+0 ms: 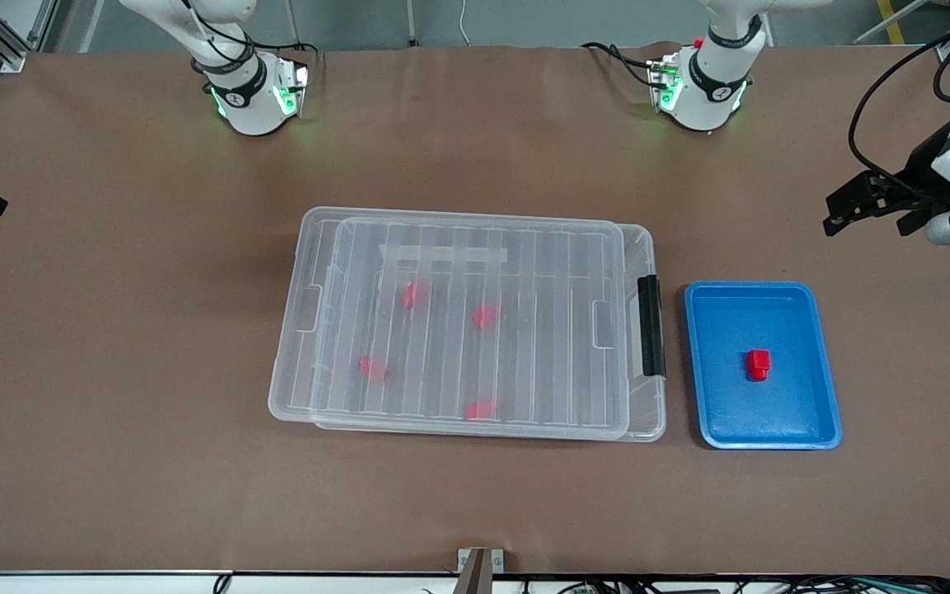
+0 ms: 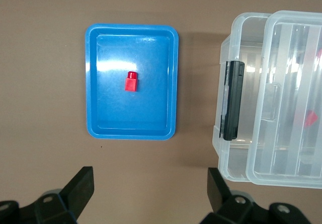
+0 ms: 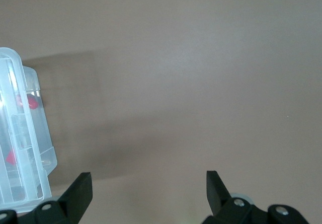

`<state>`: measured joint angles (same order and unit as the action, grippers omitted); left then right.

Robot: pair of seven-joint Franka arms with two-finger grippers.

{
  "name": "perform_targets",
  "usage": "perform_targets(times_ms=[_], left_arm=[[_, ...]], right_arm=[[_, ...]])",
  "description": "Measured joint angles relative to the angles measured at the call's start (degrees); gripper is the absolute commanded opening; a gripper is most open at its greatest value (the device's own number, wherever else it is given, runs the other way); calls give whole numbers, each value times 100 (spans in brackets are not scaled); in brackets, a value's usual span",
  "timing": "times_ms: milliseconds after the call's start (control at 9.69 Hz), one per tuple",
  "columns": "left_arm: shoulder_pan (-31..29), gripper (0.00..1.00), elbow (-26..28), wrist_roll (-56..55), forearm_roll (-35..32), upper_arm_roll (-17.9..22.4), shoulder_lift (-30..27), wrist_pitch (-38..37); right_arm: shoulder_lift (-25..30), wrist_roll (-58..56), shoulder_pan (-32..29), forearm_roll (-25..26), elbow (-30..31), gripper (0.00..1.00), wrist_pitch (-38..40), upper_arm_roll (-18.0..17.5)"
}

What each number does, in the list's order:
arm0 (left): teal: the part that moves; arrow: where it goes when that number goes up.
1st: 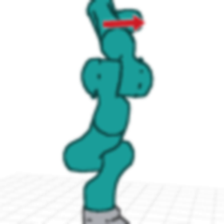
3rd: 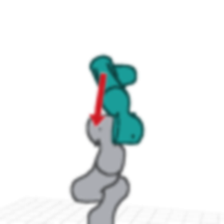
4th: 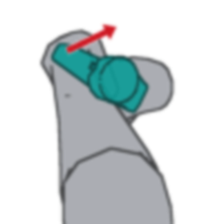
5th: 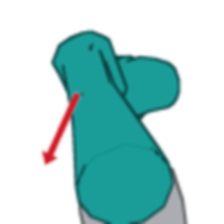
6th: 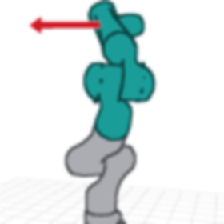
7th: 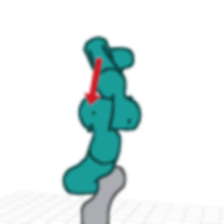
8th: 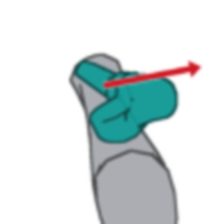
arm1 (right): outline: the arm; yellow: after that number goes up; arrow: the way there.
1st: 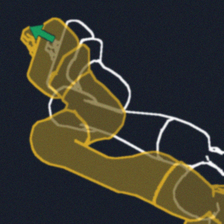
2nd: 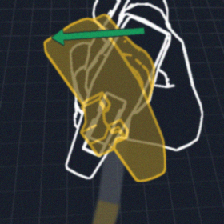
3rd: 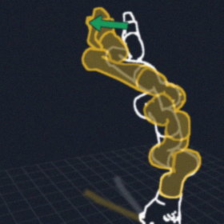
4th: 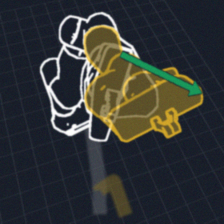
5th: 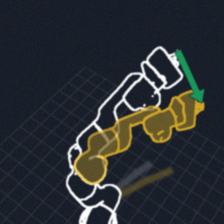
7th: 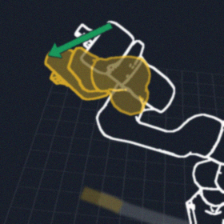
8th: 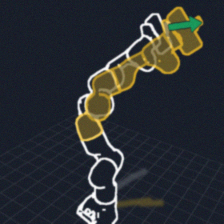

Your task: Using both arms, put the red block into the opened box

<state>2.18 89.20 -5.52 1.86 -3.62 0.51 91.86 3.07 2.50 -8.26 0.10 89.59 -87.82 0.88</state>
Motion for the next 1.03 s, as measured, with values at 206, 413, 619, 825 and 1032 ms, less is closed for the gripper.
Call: perform_targets(times_ms=[206, 413, 619, 825, 1032], left_arm=[[0, 99, 4, 0, 0, 0, 0, 0], [-2, 99, 0, 0, 0, 1, 0, 0], [-3, 99, -17, 0, 0, 4, 0, 0], [-8, 99, -8, 16, 0, 10, 12, 8], [-37, 99, 156, 112, 0, 30, 350, 351]], right_arm=[[0, -1, 0, 0, 0, 100, -1, -4], [0, -1, 7, -2, 0, 100, -7, -39], [-62, -7, 174, -14, 9, 100, -97, -98], [-405, -16, 603, -31, 21, 100, -174, -128], [-941, 34, 1332, -77, 33, 100, -350, -156]])
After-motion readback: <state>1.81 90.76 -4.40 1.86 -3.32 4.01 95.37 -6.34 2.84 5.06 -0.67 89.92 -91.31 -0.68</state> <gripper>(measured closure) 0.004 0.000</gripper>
